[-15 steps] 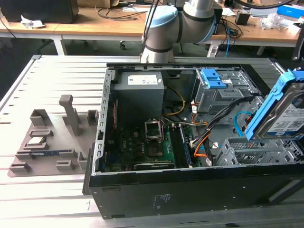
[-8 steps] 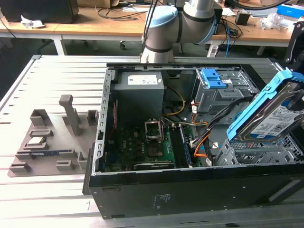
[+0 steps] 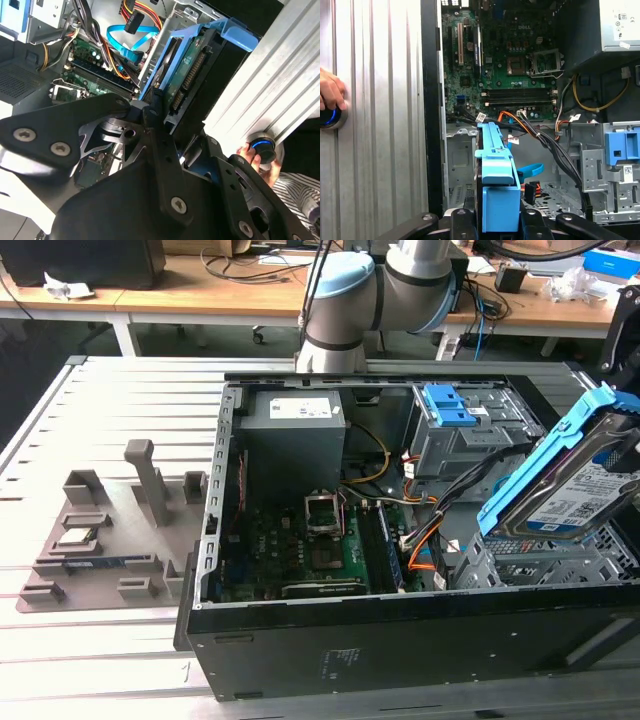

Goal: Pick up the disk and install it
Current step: 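Insert the disk into the insertion slot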

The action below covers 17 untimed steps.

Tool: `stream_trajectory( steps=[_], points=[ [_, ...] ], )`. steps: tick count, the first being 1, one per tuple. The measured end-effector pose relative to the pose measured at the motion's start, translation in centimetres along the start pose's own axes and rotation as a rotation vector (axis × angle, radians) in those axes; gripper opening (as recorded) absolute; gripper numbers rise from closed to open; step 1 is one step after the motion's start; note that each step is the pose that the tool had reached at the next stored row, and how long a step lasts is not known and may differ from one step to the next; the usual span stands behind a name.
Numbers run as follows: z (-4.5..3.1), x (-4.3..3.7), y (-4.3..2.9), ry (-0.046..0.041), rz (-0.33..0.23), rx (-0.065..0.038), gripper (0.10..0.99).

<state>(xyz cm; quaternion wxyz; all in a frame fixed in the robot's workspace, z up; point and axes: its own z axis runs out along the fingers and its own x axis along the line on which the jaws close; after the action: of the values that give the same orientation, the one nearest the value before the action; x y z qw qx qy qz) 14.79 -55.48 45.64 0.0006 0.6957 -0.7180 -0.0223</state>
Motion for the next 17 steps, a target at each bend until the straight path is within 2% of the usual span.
stream_trajectory(
  steps=[5,8,12,17],
  points=[
    [0.0,-0.01,-0.07,0.0,0.0,0.0,0.365],
    [0.04,-0.09,-0.72,0.0,-0.001,0.0,0.365],
    [0.46,-0.1,-1.14,0.0002,-0.001,0.0,0.365],
    [0.56,-0.65,-1.15,0.0006,-0.015,-0.001,0.365]
  ],
)
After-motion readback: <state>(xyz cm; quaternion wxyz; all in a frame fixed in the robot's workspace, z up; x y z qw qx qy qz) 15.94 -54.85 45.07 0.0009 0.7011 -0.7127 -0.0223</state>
